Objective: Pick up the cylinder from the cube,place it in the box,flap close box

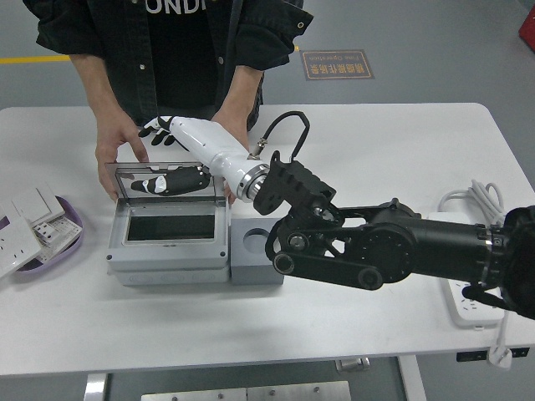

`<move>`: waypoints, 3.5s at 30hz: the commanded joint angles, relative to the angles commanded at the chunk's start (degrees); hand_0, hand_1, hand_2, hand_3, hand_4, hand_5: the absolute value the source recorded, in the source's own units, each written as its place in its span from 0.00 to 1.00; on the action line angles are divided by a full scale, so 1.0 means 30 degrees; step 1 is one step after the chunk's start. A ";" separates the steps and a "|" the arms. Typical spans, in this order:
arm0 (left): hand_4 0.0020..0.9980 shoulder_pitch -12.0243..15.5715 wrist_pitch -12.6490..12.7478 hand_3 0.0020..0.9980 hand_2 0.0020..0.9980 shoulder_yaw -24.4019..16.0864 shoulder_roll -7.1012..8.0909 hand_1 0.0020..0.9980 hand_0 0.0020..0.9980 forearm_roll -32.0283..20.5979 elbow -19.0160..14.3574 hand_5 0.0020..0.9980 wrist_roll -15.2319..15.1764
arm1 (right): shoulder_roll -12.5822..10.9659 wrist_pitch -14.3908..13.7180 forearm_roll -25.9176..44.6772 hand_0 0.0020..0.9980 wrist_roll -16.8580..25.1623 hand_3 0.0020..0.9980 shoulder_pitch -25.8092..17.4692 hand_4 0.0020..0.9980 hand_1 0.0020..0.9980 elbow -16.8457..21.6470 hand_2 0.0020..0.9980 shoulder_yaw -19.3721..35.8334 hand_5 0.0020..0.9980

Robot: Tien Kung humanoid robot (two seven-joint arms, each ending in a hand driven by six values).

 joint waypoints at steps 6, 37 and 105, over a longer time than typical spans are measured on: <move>0.69 -0.0015 -0.0001 0.63 0.62 0.0007 -0.0041 0.63 0.60 -0.0017 -0.0002 0.22 0.0014 | 0.0084 -0.0154 0.1069 0.73 0.0390 0.73 -0.0174 0.96 0.66 -0.1309 0.66 -0.0653 0.47; 0.69 0.0224 0.0059 0.63 0.61 -0.0411 -0.0334 0.62 0.60 0.0159 0.0018 0.22 0.0047 | -0.3037 -0.0053 -0.0629 0.70 0.0212 0.73 -0.4473 0.91 0.65 0.4491 0.67 0.1156 0.48; 0.70 0.1893 -0.0218 0.64 0.62 -0.2728 0.0786 0.63 0.60 0.1000 -0.0029 0.22 -0.0259 | -0.6128 -0.0845 0.5321 0.69 0.9328 0.67 -1.7493 0.84 0.64 0.6236 0.64 1.4783 0.26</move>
